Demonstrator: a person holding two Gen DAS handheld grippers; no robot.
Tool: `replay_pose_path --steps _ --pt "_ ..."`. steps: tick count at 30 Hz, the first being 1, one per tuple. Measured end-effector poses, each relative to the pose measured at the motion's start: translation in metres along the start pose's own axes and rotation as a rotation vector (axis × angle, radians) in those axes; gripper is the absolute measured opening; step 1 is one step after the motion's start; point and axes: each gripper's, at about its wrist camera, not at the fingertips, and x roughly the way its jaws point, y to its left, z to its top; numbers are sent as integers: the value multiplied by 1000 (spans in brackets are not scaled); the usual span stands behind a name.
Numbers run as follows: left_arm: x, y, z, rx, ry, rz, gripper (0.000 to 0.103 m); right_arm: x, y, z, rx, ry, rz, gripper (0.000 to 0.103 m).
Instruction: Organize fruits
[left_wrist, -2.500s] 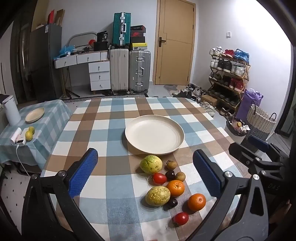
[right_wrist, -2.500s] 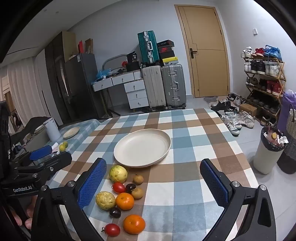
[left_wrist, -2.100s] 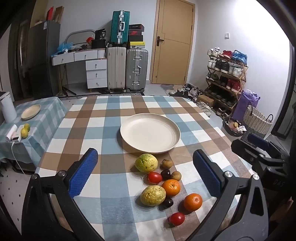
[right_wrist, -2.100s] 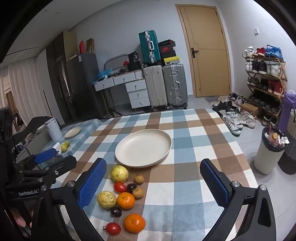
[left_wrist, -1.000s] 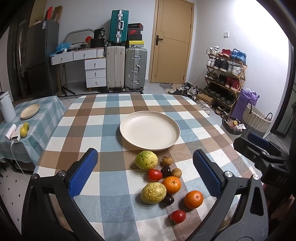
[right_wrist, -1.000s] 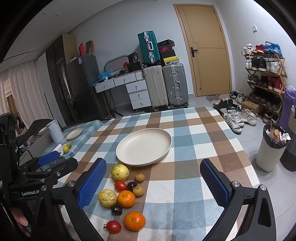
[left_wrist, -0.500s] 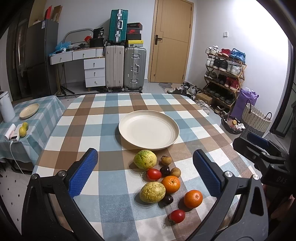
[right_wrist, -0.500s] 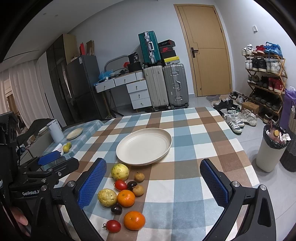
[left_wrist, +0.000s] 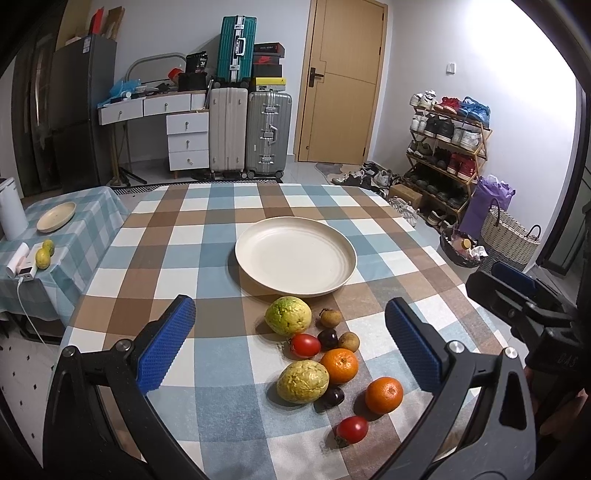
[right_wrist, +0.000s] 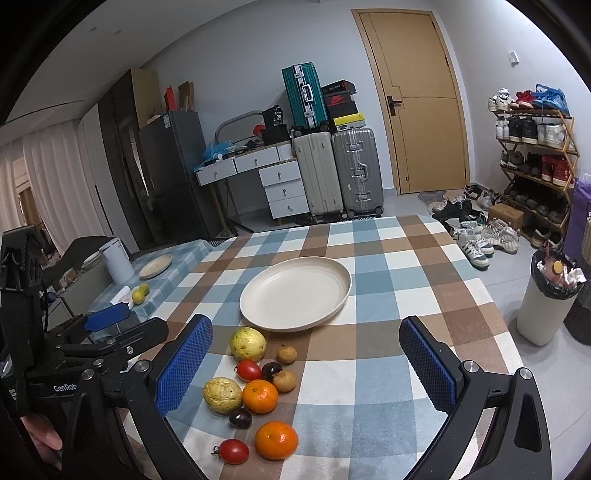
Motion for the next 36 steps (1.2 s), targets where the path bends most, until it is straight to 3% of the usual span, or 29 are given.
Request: replay_pose_path --steps 8,14,36 --pt "1 1 0 -1 3 -1 103 1 1 0 1 4 6 103" --pt "11 -3 -21 -8 38 -26 103 2 1 -2 2 14 8 103" --pt "97 30 -60 -141 322 -234 98 49 -25 -27 60 116 -2 103"
